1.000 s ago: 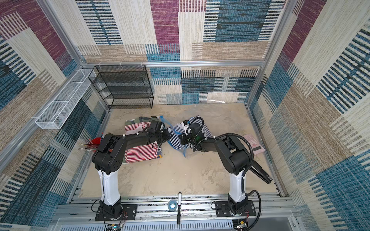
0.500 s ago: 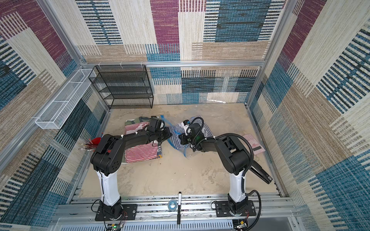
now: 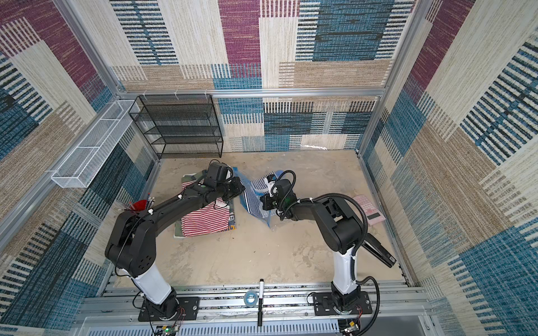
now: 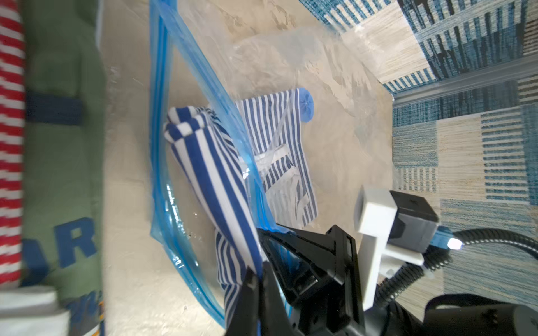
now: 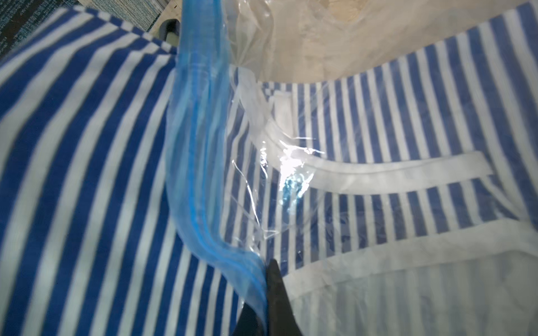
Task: Take the tank top out of the vacuum bag
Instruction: Take out the tank top from the vacuum bag.
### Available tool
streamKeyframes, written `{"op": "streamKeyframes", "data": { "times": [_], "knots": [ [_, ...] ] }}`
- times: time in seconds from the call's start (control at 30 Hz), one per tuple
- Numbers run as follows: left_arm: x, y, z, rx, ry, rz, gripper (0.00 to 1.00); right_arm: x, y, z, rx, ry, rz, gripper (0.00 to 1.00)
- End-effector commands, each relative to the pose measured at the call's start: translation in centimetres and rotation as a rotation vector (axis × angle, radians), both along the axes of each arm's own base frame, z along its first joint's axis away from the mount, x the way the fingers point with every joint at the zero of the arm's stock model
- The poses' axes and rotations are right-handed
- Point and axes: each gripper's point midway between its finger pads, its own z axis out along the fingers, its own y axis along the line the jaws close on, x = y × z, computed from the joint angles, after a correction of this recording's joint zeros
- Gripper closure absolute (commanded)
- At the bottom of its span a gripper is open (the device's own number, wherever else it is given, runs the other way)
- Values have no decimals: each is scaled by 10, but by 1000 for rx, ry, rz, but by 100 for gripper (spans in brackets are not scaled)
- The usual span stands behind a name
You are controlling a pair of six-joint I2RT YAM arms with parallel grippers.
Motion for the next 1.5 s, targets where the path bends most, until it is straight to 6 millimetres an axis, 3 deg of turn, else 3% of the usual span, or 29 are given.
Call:
{"op": "streamKeyframes", "data": {
  "times": [0.0, 0.3, 0.5, 0.73, 0.9, 1.13, 1.47],
  "knots": [
    [-13, 24, -10, 93, 41, 19, 100, 4, -1, 3, 0, -9, -13, 100],
    [-37, 80, -24, 118, 79, 97, 100, 3, 1, 3, 5, -7, -3, 100],
    [-43, 94, -51, 124, 141, 102, 100, 3, 3, 2, 7, -1, 3, 100],
    [-45, 89, -70, 59, 139, 116, 100, 3, 3, 1, 6, -1, 4, 100],
    [-52, 91, -76, 36, 143, 134, 73, 3, 3, 2, 8, -1, 6, 100],
    [-61, 86, -86, -70, 114, 161, 59, 3, 4, 0, 8, 3, 10, 100],
    [-47, 75, -84, -178, 40, 158, 58, 3, 4, 1, 9, 2, 14, 100]
  ]
}}
